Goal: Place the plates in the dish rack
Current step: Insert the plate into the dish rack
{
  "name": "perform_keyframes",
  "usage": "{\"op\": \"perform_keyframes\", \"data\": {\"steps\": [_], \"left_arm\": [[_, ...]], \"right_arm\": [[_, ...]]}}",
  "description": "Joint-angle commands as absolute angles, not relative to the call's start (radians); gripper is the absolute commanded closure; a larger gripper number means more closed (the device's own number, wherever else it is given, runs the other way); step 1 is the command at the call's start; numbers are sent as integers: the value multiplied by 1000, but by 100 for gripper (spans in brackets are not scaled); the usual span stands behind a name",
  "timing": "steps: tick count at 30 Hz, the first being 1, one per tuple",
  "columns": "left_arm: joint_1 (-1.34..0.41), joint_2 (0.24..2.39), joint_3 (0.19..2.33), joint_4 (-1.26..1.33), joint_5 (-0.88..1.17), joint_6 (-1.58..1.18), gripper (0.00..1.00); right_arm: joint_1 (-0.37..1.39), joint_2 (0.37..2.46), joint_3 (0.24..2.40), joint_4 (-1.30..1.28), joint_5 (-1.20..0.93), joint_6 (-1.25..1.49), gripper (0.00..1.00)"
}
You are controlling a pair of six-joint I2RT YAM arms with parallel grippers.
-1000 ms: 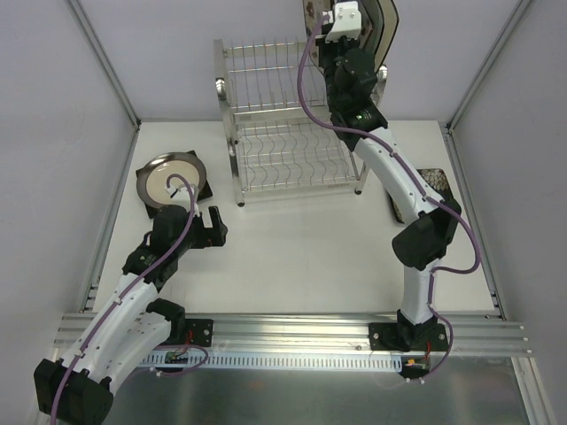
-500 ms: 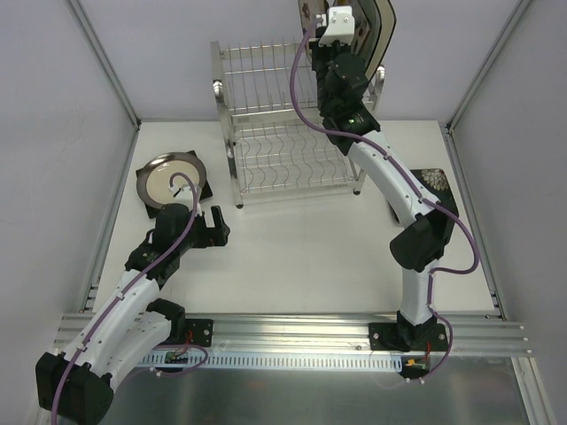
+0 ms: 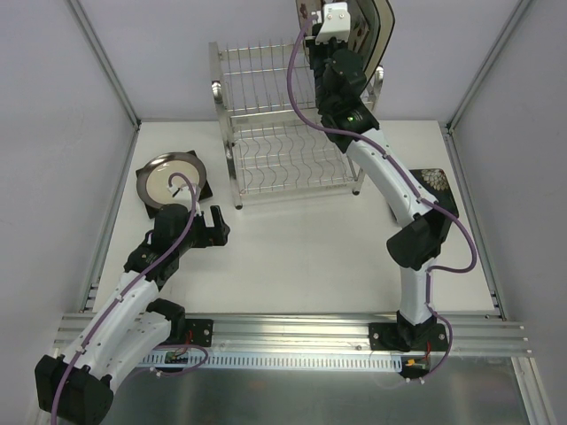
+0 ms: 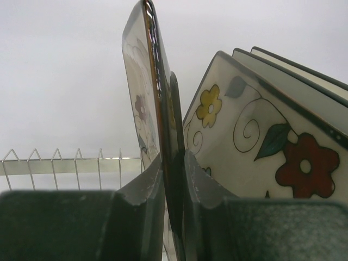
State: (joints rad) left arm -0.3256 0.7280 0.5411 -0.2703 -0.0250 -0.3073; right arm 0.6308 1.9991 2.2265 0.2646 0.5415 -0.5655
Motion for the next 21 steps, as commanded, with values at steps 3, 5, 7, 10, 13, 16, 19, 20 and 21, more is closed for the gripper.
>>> {"op": "perform_keyframes", "data": {"steps": [3, 5, 7, 10, 13, 16, 19, 20, 21], "left_arm": [[-319, 735, 552, -247, -2, -328, 1], [-319, 735, 552, -247, -3, -328, 1], [-319, 735, 552, -247, -2, -327, 1], [-319, 736, 551, -247, -2, -327, 1], [-319, 735, 552, -247, -2, -325, 1], [-318, 733, 551, -247, -3, -322, 1], [-319, 732, 551, -247, -3, -321, 1], [-319, 730, 549, -247, -2, -321, 1], [-318, 732, 549, -247, -2, -321, 1]], "right_arm": [[710, 1985, 2325, 344, 367, -468, 99], [712, 1982, 2325, 350, 359, -465, 100], [710, 1988, 2335, 365, 353, -471, 99], [709, 1988, 2344, 370, 348, -466, 99], [710, 1982, 2338, 382, 344, -440, 99], [709, 1988, 2342, 420, 337, -454, 99], [706, 1979, 2335, 446, 321, -456, 99], [706, 1976, 2324, 463, 316, -454, 99], [706, 1974, 2327, 466, 308, -451, 99]]}}
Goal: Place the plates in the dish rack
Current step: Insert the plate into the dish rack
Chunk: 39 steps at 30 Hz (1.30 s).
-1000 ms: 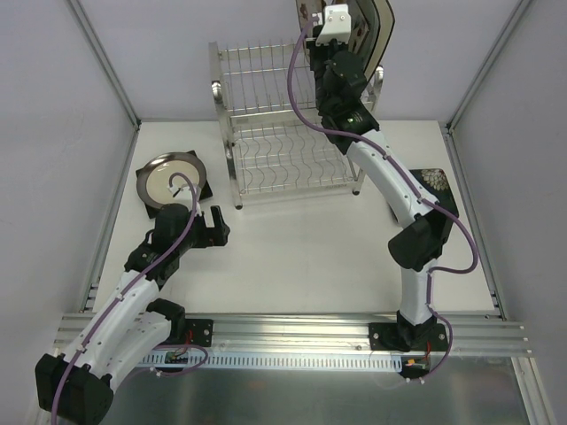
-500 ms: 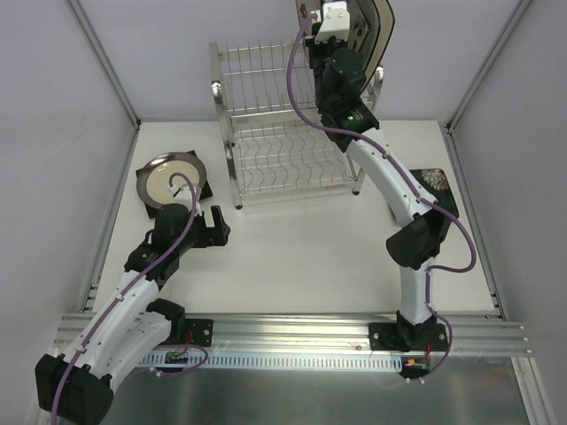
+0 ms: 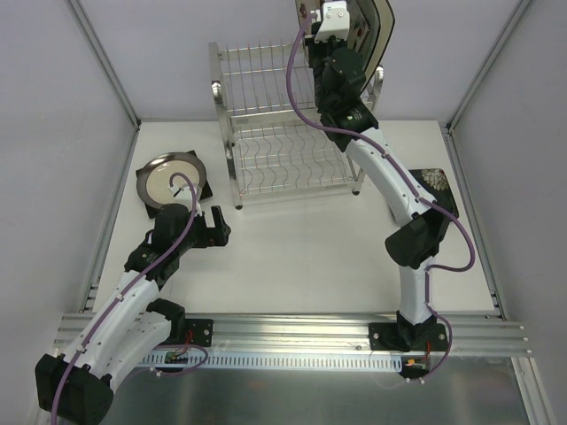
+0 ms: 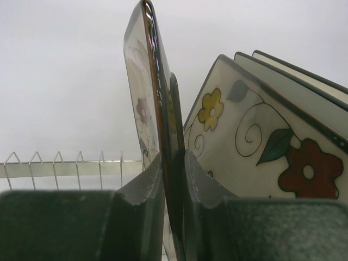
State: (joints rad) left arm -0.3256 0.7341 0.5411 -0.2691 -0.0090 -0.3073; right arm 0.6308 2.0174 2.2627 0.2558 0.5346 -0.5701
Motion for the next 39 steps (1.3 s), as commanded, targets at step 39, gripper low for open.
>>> {"op": "perform_keyframes", "data": {"steps": [39], "left_arm": [[-318, 755, 554, -247, -2, -319, 1]], "right_arm": [[704, 1864, 2154, 209, 382, -296, 88]]}}
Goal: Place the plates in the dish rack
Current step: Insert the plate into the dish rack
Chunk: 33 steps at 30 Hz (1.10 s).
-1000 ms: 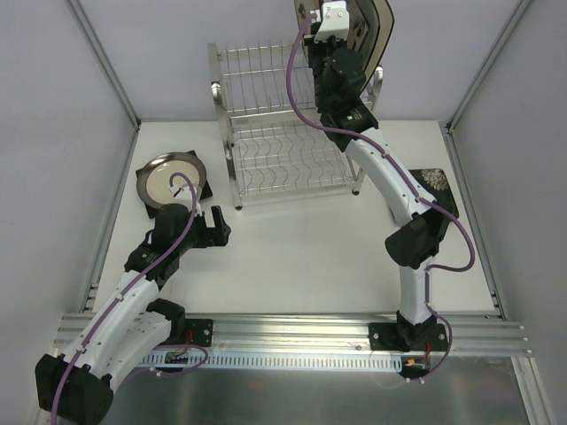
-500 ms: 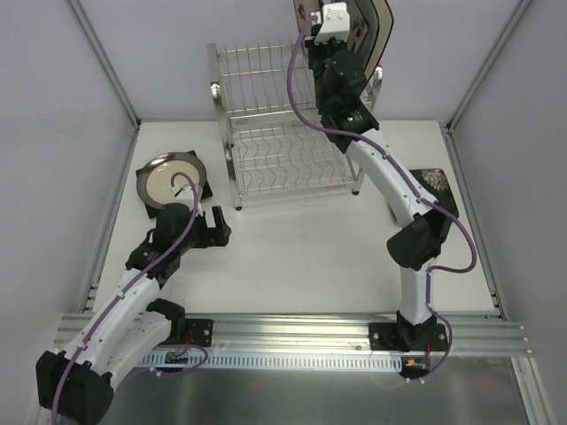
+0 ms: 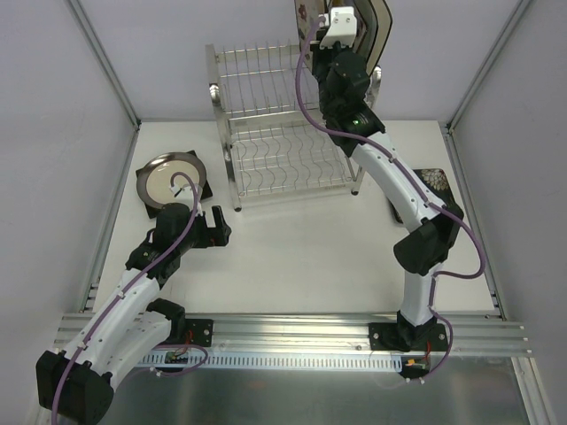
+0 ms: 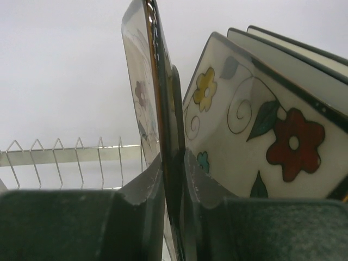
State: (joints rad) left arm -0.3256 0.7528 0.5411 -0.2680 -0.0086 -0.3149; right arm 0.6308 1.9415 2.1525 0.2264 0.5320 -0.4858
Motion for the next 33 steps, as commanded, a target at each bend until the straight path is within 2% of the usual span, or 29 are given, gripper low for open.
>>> {"op": "perform_keyframes", "data": {"steps": [1, 14, 18, 21, 22, 23, 33], "left_arm": [[-318, 753, 552, -245, -3, -321, 1], [-318, 755, 554, -247, 18, -319, 1], [-319, 755, 554, -247, 15, -318, 1], [-319, 759, 554, -247, 17, -318, 1], [-319, 759, 554, -247, 18, -318, 1], [-319, 762, 554, -245, 18, -318, 1], [-319, 764, 552, -247, 28, -321, 1]], "right_arm": [[703, 1858, 2151, 180, 377, -298, 88], [652, 1839, 2186, -26, 289, -270, 85], [623, 1829, 2181, -98, 238, -229, 93], [606, 1830, 2181, -123, 193, -204, 94], [606, 1830, 2183, -123, 192, -204, 99], [601, 1830, 2184, -120, 192, -206, 100], [569, 1864, 2258, 35, 154, -317, 99]]}}
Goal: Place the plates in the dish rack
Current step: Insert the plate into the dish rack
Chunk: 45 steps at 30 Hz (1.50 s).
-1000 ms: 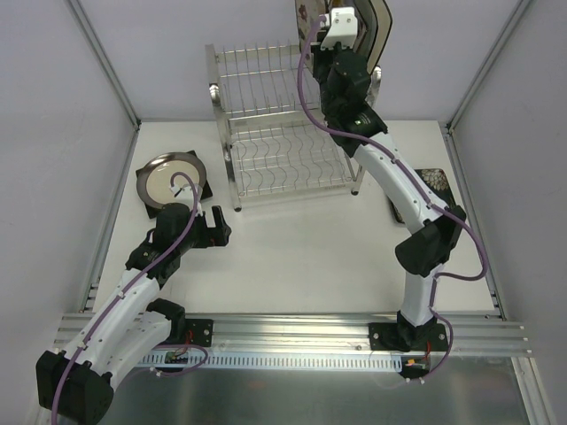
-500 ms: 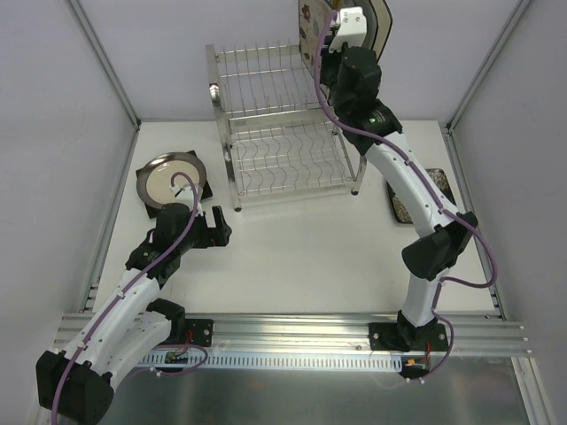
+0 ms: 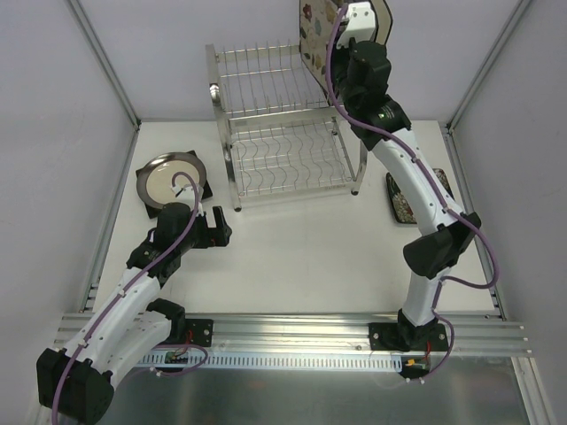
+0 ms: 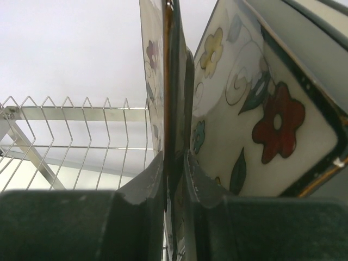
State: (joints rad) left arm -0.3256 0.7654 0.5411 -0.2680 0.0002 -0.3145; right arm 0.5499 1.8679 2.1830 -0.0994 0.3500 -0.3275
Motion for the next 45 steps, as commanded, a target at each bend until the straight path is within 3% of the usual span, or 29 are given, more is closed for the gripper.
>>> {"op": "perform_keyframes", "data": {"steps": [1, 31, 45], "left_arm": [[-319, 765, 552, -247, 28, -321, 1], [-319, 770, 552, -247, 34, -319, 1], [-319, 775, 554, -247, 32, -318, 1]], "right_arm": [[568, 1867, 2269, 52, 147, -328, 100], [597, 1902, 2312, 448, 206, -419, 99], [664, 1913, 2289, 440, 301, -442, 99]]}}
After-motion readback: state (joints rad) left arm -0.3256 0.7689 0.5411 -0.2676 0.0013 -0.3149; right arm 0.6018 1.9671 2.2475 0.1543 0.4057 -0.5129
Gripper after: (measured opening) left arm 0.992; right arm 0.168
